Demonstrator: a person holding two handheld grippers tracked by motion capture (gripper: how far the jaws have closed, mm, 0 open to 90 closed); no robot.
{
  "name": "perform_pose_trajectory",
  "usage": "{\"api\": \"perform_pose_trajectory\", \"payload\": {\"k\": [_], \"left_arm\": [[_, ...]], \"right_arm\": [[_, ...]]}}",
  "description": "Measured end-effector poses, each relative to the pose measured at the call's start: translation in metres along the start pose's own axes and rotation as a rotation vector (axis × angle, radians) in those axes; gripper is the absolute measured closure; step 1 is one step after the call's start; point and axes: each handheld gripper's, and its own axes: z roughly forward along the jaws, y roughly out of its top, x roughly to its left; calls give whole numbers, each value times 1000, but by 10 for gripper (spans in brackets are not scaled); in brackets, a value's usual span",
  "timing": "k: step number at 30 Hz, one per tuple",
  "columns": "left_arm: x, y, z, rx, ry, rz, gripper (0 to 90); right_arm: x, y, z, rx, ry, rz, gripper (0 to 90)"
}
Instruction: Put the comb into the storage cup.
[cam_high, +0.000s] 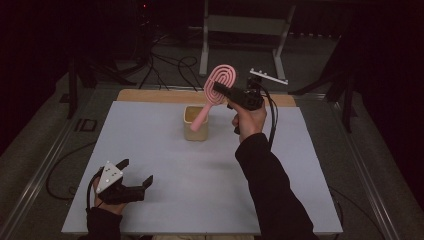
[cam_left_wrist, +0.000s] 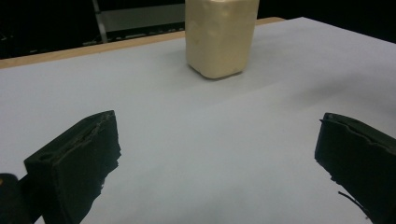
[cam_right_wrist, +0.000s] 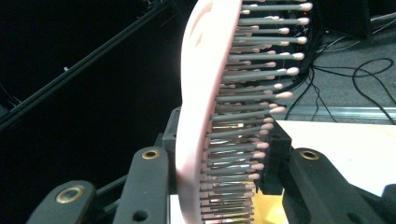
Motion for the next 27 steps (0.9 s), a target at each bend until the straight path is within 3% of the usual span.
{"api": "perform_pose_trajectory", "payload": {"k": [13, 27], "left_arm": [[0, 0, 0, 0, -1, -1, 6], [0, 0, 0, 1, -2, -3, 7]], "right_arm": [[-5, 7, 3, -26, -17, 7, 637], [-3, 15, 9, -40, -40, -26, 637]]}}
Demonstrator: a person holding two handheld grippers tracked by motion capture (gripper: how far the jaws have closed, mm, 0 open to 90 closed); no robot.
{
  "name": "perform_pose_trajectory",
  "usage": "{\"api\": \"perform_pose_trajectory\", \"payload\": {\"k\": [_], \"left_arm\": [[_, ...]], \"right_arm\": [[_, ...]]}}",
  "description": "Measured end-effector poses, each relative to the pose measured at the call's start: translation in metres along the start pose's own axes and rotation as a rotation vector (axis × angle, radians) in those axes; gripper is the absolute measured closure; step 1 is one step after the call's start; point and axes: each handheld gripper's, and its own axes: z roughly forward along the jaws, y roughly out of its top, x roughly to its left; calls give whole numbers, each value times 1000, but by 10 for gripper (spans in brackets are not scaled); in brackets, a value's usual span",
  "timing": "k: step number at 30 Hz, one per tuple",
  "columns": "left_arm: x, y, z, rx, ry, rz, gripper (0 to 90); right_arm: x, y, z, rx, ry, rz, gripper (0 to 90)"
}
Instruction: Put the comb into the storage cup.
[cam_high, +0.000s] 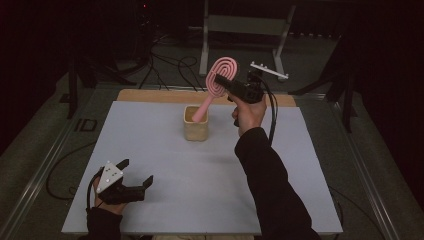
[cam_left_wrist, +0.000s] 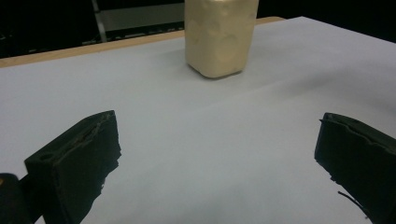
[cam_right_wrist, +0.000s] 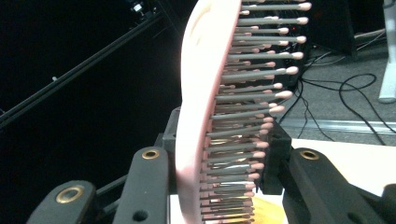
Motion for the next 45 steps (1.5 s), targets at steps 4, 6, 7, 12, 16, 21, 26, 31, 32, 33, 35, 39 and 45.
{"api": "perform_pose_trajectory", "payload": {"k": [4, 6, 7, 12, 16, 21, 26, 31, 32, 33, 35, 39, 45], "left_arm": [[0, 0, 0, 0, 1, -1, 7], [0, 0, -1, -1, 2, -1, 7], [0, 0, -1, -2, 3, -2, 7], [0, 0, -1, -4, 2, -2, 7], [0, 0, -1, -3, 2, -2, 7], [0, 0, -1, -3, 2, -1, 7], [0, 0, -1, -3, 3, -2, 8], [0, 0, -1, 0, 1, 2, 8], [0, 0, -1, 0, 1, 2, 8], [0, 1, 0, 0, 1, 1, 8], [0, 1, 0, -2, 0, 1, 8], [-1, 1, 0, -2, 0, 1, 8], [0, 1, -1, -2, 1, 0, 8]], "right_arm": [[0, 1, 2, -5, -6, -16, 637], [0, 1, 2, -5, -12, -16, 637], [0, 1, 2, -7, -15, -15, 637], [-4, 1, 4, -13, -30, -18, 637], [-5, 2, 4, -15, -38, -16, 637], [-7, 1, 7, -18, -48, -20, 637], [-9, 1, 8, -24, -57, -24, 637], [-10, 4, 7, -30, -68, -26, 637], [-10, 4, 7, -31, -70, -30, 637], [-10, 5, 7, -32, -74, -29, 637], [-11, 5, 8, -31, -77, -34, 638], [-11, 6, 10, -32, -86, -35, 637], [-15, 5, 13, -37, -100, -33, 638]]}}
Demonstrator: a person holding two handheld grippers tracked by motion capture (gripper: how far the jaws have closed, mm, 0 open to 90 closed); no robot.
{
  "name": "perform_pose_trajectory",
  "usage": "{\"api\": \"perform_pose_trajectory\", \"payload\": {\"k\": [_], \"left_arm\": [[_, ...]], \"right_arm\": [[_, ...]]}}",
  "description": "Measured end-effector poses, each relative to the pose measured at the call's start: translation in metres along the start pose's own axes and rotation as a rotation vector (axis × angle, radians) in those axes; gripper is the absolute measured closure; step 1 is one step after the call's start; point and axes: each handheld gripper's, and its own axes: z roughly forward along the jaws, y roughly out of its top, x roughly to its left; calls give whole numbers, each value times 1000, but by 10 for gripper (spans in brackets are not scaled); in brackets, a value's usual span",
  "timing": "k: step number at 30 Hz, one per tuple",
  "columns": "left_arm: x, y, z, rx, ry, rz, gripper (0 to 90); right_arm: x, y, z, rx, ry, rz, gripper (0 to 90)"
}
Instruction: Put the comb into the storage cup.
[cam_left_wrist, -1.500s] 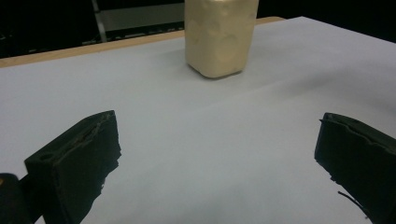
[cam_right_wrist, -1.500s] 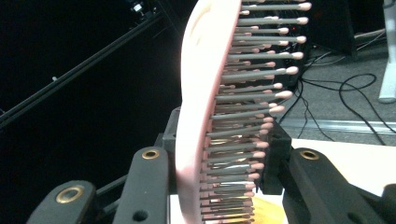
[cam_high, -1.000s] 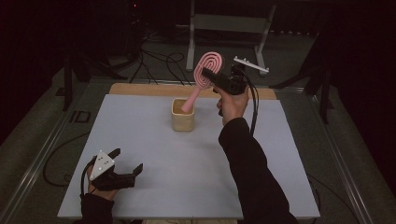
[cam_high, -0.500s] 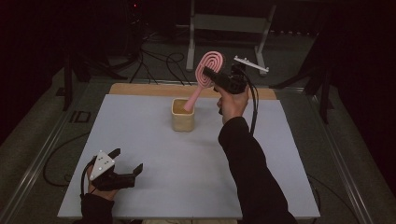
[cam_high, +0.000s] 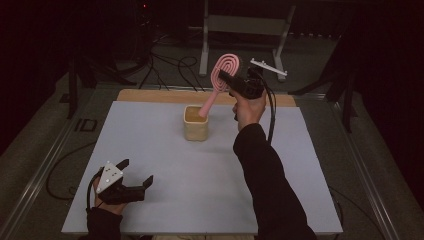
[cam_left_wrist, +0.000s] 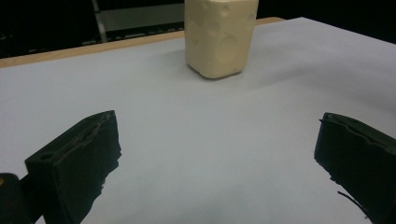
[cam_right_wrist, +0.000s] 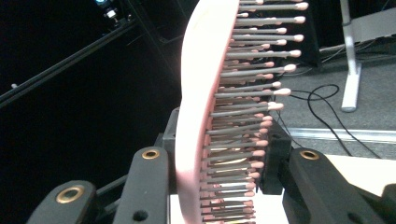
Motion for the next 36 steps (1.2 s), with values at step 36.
{"api": "perform_pose_trajectory", "payload": {"k": [36], "left_arm": [[0, 0, -1, -3, -3, -2, 8]], "right_arm": [[-2, -13, 18, 17, -50, -15, 637]]}}
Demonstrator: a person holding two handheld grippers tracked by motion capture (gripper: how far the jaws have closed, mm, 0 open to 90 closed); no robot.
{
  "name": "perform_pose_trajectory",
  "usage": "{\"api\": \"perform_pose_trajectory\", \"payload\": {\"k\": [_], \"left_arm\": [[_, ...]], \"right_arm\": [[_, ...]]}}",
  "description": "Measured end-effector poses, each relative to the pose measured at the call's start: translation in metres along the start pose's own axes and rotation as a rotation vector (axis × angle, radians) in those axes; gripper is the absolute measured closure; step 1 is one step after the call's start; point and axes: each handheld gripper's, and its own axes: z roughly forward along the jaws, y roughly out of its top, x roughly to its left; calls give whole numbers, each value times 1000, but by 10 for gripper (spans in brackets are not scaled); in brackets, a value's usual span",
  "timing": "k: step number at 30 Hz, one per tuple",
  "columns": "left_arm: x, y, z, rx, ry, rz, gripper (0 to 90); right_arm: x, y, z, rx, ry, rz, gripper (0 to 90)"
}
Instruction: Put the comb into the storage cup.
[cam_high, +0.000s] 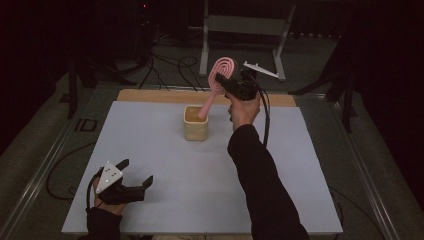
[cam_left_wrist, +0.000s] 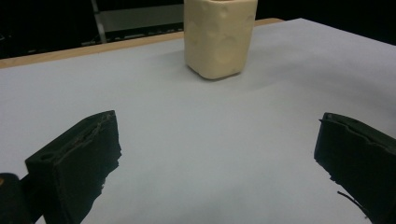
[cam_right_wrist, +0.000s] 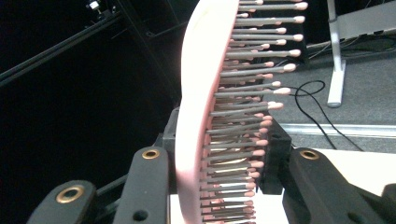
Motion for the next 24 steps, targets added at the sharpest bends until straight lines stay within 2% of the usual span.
{"api": "perform_pose_trajectory", "payload": {"k": [24], "left_arm": [[0, 0, 0, 0, 0, 0, 9]], "right_arm": [[-1, -19, 10, 20, 0, 30, 637]]}}
